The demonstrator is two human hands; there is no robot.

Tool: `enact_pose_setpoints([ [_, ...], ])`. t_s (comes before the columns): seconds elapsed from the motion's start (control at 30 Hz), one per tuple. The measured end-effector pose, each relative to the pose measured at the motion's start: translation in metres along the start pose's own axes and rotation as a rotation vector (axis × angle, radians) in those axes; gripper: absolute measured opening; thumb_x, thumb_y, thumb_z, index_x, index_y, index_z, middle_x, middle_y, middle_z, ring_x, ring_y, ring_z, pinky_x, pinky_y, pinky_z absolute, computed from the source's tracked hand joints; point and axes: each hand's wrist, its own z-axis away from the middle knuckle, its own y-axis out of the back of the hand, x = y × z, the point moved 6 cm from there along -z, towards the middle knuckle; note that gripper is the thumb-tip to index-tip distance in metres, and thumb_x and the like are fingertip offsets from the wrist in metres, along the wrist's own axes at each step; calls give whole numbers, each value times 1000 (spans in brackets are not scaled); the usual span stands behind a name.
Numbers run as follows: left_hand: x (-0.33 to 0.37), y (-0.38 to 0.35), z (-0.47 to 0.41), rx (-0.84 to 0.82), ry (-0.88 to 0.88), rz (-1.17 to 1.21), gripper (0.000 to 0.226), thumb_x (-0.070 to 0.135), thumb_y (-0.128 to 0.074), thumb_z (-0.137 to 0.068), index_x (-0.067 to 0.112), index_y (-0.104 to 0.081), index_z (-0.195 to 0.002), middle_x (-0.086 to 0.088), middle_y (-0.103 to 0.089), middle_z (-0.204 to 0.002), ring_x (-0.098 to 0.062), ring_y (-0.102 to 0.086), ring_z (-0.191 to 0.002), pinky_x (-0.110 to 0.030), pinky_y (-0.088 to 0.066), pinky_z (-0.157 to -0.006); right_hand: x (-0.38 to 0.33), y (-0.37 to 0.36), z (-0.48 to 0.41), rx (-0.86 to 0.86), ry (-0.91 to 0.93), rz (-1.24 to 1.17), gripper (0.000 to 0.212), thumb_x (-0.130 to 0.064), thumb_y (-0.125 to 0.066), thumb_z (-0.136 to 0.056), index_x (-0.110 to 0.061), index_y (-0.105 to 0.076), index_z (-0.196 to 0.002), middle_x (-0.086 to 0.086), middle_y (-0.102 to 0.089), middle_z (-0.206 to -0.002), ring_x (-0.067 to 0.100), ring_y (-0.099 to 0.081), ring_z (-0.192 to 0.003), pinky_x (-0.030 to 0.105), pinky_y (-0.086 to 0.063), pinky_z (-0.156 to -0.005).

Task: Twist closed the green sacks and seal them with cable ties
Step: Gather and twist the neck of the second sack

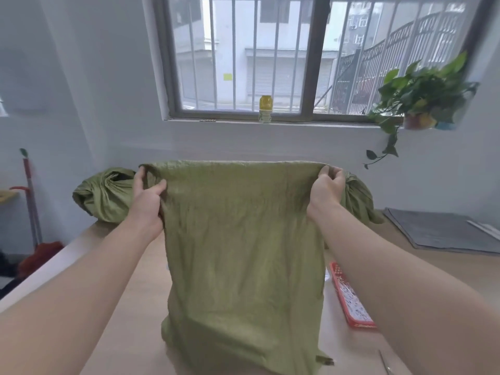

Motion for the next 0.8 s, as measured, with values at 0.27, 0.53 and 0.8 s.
enact_pose_setpoints([
  [0.27, -36, 20, -4, -36, 405, -234, 9, 5, -61, -97, 8, -68, -93, -9, -77, -72, -21, -75, -58, -44, -53, -66, 26, 27, -1, 66, -18, 86, 8, -22, -42, -108, -19, -48, -103, -7, -47, -91, 10, -42, -75, 31, -39, -80],
  [0.53, -64, 19, -1, -215, 623, -498, 10, 7, -67, -94, 1, -68, -102, -16, -76, -75, -25, -74, -56, -39, -59, -44, 39, 34, 13, -18, -146, 165, 32, -35, -68, -98, -15, -49, -114, -2, -55, -101, 15, -51, -86, 37, -46, -90],
  [0.8, -69, 2, -16, -252, 243, -387, 75, -13, -58, -90, 32, -47, -148, -5, -67, -132, -27, -67, -114, -44, -55, -93, 35, 36, 29, -189, -324, 530, 75, -32, -99, -65, 0, -60, -121, 9, -65, -115, 32, -61, -118, 42, -49, -97],
])
